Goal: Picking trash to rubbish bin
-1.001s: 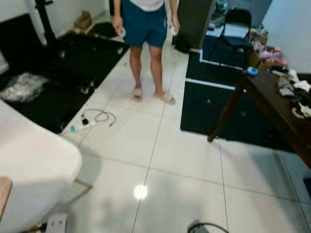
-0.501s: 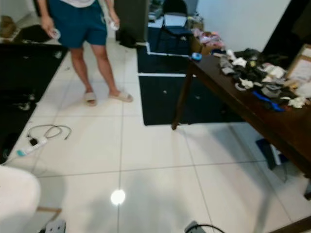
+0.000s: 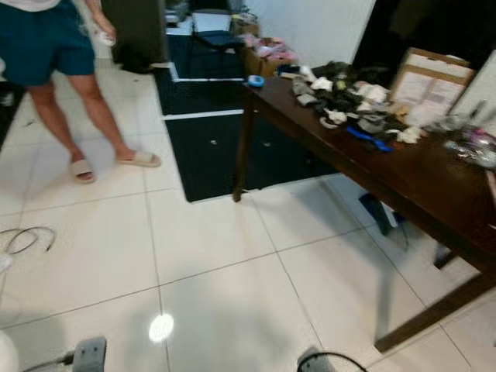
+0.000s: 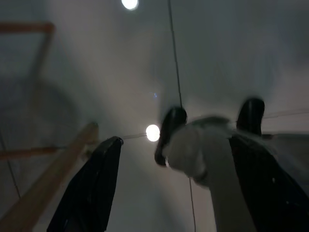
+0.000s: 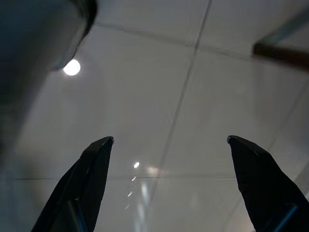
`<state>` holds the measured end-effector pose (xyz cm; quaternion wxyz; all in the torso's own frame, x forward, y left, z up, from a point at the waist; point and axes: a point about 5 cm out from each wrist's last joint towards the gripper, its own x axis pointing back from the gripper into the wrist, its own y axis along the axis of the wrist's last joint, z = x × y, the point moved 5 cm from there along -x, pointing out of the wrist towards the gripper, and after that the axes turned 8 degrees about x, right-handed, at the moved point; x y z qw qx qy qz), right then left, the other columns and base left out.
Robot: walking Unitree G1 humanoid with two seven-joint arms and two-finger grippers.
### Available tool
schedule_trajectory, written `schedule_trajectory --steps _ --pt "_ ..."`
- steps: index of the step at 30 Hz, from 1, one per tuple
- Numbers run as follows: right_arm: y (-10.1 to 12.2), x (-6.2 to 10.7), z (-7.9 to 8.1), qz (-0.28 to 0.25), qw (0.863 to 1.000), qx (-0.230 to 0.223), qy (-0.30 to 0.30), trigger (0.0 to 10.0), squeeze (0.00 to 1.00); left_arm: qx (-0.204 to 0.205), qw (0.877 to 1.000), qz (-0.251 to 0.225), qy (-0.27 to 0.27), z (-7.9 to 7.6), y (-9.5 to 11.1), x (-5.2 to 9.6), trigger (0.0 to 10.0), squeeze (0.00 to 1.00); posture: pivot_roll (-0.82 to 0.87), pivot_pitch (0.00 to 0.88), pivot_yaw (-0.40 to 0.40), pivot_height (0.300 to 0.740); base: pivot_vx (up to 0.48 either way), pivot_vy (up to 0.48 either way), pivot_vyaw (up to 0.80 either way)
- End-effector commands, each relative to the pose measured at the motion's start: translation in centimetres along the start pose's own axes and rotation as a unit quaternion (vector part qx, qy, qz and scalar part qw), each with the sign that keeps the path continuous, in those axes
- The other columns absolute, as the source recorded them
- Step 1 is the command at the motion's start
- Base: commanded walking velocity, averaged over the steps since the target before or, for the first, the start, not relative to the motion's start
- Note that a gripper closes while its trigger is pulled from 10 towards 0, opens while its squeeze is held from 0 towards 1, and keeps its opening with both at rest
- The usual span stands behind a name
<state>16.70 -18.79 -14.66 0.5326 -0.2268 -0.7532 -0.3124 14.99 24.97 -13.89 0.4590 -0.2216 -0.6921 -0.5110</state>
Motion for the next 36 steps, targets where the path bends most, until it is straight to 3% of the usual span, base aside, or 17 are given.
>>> schedule_trajectory --steps 1,6,20,26,36 --pt "-1.0 0.1 -0.1 0.012 1.000 -0.006 0.001 10.0 0.00 0.003 1.000 0.008 -0.005 -0.4 -0.5 0.0 10.0 0.00 0.19 0.066 -0.101 0.740 0.000 0.000 -0.79" --pt "-0.9 0.1 -0.1 0.011 1.000 -0.006 0.000 10.0 0.00 0.006 1.000 0.008 -0.006 -0.5 -0.7 0.0 10.0 0.00 0.19 0.066 -0.101 0.740 0.000 0.000 -0.64" --pt "-0.5 0.0 -0.3 -0.001 1.000 -0.026 -0.007 10.0 0.00 -0.003 1.000 0.010 -0.011 -0.5 -0.6 0.0 10.0 0.00 0.18 0.053 -0.076 0.740 0.000 0.000 0.00" --pt "0.3 0.0 0.0 -0.019 0.997 -0.077 -0.010 10.0 0.00 -0.061 0.998 0.015 -0.028 -1.0 0.0 -0.1 10.0 0.00 0.14 0.035 -0.006 0.740 0.000 0.000 0.00" --pt "0.2 -0.1 0.5 -0.017 0.994 -0.106 -0.012 10.0 0.00 -0.109 0.993 0.009 -0.042 -1.3 1.6 -0.3 10.0 0.00 0.11 0.044 0.037 0.740 0.000 0.000 0.00"
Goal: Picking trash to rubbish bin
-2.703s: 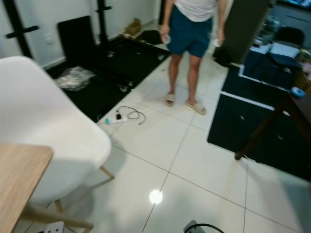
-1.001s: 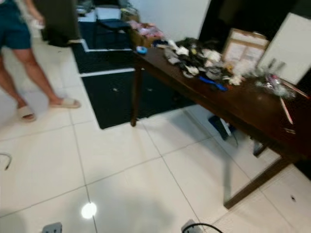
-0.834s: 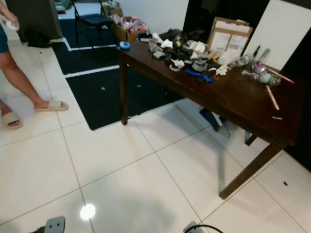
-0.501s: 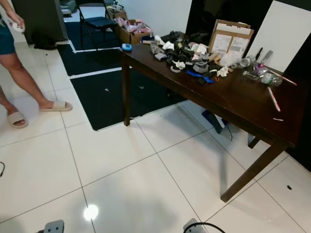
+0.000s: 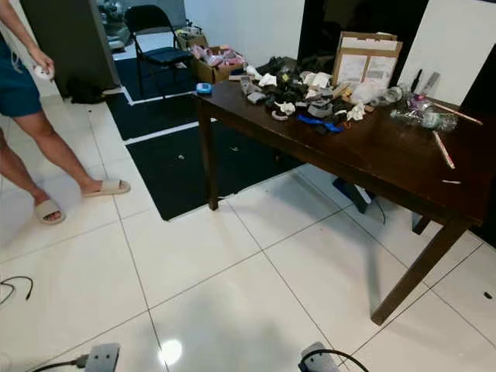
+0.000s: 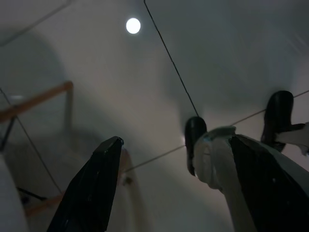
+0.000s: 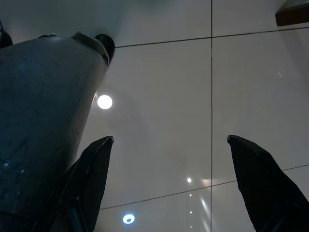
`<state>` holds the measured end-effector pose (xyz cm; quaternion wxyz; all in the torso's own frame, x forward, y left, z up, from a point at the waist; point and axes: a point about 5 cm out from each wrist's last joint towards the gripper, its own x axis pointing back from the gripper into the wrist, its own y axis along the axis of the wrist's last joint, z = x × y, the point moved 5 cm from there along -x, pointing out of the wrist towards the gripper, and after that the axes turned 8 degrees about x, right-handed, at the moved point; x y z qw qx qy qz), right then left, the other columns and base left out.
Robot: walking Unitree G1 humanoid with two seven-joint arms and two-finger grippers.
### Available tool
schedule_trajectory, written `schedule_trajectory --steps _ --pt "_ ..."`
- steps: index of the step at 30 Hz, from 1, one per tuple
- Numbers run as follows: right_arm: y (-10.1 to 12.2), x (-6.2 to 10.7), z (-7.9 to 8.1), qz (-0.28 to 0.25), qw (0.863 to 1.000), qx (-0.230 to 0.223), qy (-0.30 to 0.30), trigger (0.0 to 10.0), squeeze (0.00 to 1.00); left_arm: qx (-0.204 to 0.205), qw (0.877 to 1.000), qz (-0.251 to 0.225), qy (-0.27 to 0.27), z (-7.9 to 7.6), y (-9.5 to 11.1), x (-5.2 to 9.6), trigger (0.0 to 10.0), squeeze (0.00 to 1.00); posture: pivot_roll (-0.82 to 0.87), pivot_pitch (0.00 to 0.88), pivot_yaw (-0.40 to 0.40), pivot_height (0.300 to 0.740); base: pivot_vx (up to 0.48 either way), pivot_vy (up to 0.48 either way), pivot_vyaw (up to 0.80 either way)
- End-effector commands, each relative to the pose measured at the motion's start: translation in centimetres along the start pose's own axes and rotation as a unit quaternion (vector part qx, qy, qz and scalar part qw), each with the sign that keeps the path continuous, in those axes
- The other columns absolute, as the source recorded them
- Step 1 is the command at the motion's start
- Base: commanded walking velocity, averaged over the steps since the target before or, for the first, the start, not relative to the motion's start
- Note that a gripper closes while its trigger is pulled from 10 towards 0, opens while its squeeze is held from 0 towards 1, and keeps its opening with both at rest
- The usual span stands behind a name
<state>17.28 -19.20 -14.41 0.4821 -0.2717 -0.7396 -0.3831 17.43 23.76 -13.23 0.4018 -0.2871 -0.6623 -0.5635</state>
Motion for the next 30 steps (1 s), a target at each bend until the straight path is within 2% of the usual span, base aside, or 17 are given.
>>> schedule_trajectory --steps 1,7,11,13,20,26,30 --pt "-0.4 0.0 1.4 0.003 1.000 -0.014 0.018 10.0 0.00 -0.015 1.000 0.009 0.004 0.6 -0.1 0.1 10.0 0.00 0.11 0.045 0.036 0.740 0.000 0.000 0.00" --pt "-0.6 0.0 1.6 0.005 1.000 -0.013 0.021 10.0 0.00 -0.010 1.000 0.004 0.001 0.2 0.3 0.0 10.0 0.00 0.11 0.050 0.028 0.740 0.000 0.000 0.00" --pt "-0.6 0.0 1.5 0.007 1.000 0.000 0.021 10.0 0.00 -0.005 1.000 0.007 0.002 0.1 -0.2 0.0 10.0 0.00 0.12 0.053 0.013 0.740 0.000 0.000 0.00" --pt "-0.7 0.0 1.4 0.008 1.000 0.004 0.024 10.0 0.00 0.004 1.000 0.014 0.006 0.3 -0.9 0.1 10.0 0.00 0.14 0.051 0.002 0.740 0.000 0.000 -0.80" --pt "-0.6 0.0 1.2 0.008 0.999 0.018 0.025 10.0 0.00 0.020 1.000 0.012 0.011 0.4 -1.1 0.2 10.0 0.00 0.15 0.047 -0.020 0.740 0.000 0.000 -0.80" --pt "-0.7 0.1 0.4 0.007 0.999 0.027 0.020 10.0 0.00 0.023 1.000 0.013 0.015 0.5 -1.3 0.2 10.0 0.00 0.16 0.040 -0.034 0.740 0.000 0.000 -0.80" --pt "-0.7 0.1 0.1 0.005 0.999 0.033 0.018 10.0 0.00 0.026 0.999 0.014 0.013 0.4 -1.4 0.2 10.0 0.00 0.17 0.045 -0.042 0.740 0.000 0.000 0.00"
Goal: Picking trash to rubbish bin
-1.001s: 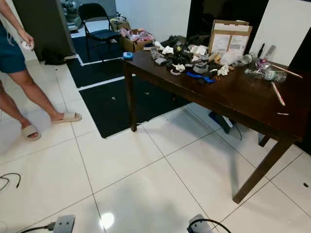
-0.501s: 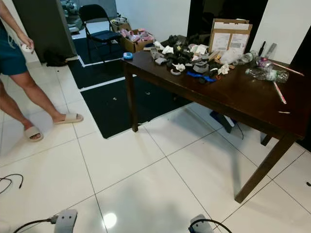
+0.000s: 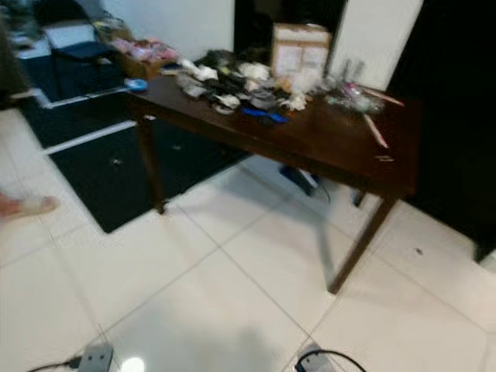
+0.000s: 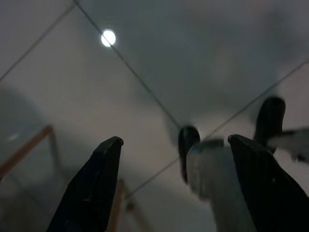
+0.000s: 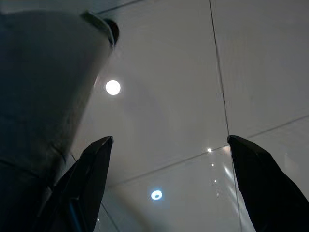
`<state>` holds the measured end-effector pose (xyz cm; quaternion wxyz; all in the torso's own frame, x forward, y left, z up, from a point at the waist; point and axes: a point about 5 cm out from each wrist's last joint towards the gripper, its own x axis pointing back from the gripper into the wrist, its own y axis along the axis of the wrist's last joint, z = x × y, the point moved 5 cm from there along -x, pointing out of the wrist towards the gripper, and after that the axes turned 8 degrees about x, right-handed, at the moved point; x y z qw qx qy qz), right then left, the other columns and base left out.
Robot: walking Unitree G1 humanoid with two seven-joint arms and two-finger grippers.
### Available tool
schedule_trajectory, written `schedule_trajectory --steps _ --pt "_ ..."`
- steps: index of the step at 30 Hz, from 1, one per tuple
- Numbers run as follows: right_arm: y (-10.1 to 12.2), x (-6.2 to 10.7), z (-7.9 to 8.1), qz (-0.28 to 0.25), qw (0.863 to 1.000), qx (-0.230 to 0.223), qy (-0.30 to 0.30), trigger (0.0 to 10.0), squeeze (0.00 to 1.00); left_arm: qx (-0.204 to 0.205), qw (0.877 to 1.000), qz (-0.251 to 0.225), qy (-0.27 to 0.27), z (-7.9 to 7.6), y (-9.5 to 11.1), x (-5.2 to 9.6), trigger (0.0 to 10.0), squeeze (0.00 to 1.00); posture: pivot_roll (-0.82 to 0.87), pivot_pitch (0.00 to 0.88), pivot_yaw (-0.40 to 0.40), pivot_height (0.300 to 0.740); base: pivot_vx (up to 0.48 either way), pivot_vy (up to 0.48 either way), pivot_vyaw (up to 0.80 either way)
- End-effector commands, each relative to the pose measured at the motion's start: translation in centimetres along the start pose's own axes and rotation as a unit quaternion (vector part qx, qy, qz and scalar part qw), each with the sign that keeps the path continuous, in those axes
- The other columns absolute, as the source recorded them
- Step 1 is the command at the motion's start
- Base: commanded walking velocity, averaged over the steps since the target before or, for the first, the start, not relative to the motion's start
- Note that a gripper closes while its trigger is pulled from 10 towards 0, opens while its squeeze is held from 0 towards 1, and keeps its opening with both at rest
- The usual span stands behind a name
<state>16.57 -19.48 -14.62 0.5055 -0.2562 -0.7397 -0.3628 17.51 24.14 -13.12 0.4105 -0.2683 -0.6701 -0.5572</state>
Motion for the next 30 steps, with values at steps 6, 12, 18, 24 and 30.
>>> schedule_trajectory --steps 6,12,18,24,30 --pt "0.32 -0.04 0.33 -0.004 1.000 0.006 0.006 10.0 0.00 0.008 1.000 0.026 0.000 0.11 -2.04 0.29 10.0 0.00 0.17 0.049 -0.040 0.740 0.000 0.000 0.00" --pt "0.39 -0.08 0.81 -0.005 1.000 0.002 0.010 10.0 0.00 0.010 1.000 0.030 -0.001 0.20 -2.39 0.38 10.0 0.00 0.17 0.060 -0.032 0.740 0.124 0.000 0.00" --pt "0.22 -0.07 0.85 -0.003 1.000 0.001 0.011 10.0 0.00 0.010 0.999 0.030 -0.002 0.19 -2.49 0.41 10.0 0.00 0.17 0.064 -0.036 0.740 0.272 0.000 0.00" --pt "-0.06 -0.03 0.65 0.001 1.000 0.008 0.011 10.0 0.00 0.011 1.000 0.029 -0.004 0.04 -2.48 0.39 10.0 0.00 0.17 0.061 -0.042 0.740 0.297 0.000 -0.33" --pt "-0.22 0.00 0.42 0.003 1.000 0.010 0.009 10.0 0.00 0.013 1.000 0.028 -0.007 -0.19 -2.43 0.35 10.0 0.00 0.17 0.058 -0.044 0.740 0.307 0.000 -0.80"
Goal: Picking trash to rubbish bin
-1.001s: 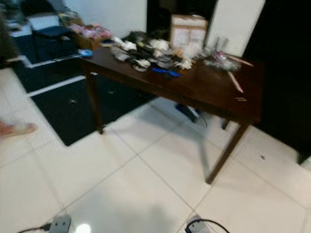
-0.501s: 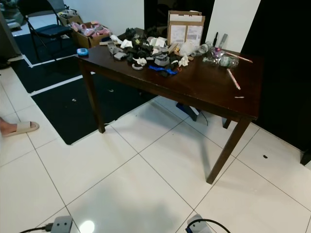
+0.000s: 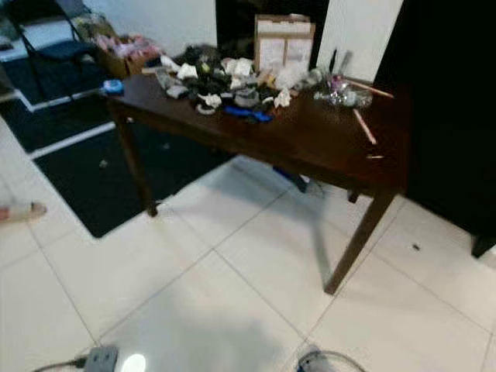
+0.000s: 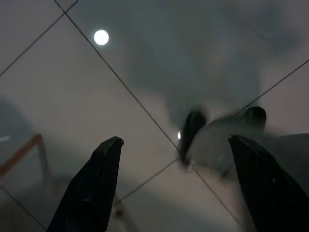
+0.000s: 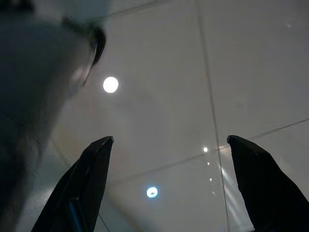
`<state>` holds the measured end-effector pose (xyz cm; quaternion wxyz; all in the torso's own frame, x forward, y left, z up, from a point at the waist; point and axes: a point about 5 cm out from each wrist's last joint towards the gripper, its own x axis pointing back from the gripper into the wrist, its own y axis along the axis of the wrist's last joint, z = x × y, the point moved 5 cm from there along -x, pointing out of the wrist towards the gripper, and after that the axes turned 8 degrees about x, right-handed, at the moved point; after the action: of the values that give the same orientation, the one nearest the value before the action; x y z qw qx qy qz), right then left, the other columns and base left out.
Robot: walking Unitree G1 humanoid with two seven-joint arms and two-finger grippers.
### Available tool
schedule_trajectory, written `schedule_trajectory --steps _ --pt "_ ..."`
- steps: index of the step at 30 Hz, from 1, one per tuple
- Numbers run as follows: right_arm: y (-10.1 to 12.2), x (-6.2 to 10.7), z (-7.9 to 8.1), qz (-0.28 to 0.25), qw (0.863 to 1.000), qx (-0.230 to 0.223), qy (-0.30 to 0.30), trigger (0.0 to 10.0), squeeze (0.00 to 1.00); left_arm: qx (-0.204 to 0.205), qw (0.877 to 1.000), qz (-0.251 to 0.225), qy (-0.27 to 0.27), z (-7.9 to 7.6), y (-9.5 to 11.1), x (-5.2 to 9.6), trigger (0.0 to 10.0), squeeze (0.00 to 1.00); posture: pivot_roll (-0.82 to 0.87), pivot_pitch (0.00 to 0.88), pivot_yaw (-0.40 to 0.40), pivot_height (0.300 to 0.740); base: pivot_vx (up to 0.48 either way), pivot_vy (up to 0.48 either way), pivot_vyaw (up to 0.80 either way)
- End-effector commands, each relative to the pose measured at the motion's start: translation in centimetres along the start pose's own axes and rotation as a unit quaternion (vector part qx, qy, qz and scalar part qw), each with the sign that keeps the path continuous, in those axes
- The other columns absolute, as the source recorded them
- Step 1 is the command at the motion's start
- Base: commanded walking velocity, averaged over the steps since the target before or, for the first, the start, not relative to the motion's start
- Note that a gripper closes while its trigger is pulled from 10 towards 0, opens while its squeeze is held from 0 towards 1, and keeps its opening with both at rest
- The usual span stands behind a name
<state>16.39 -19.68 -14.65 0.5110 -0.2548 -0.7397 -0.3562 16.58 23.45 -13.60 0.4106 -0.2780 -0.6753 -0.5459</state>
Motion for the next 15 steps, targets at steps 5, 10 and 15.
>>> schedule_trajectory --steps 5,10,15 --pt "0.01 -0.02 0.35 -0.001 1.000 0.004 0.006 10.0 0.00 0.007 1.000 0.017 0.003 0.18 -1.18 0.16 10.0 0.00 0.17 0.056 -0.048 0.740 0.311 0.000 -0.80" --pt "0.15 -0.04 0.38 -0.002 1.000 0.002 0.004 10.0 0.00 0.008 1.000 0.016 0.002 0.07 -1.08 0.13 10.0 0.00 0.17 0.056 -0.050 0.740 0.311 0.000 -0.64" --pt "0.41 -0.07 0.56 -0.004 1.000 0.002 0.005 10.0 0.00 0.008 1.000 0.015 0.000 -0.07 -1.07 0.11 10.0 0.00 0.17 0.056 -0.049 0.740 0.311 0.000 0.00"
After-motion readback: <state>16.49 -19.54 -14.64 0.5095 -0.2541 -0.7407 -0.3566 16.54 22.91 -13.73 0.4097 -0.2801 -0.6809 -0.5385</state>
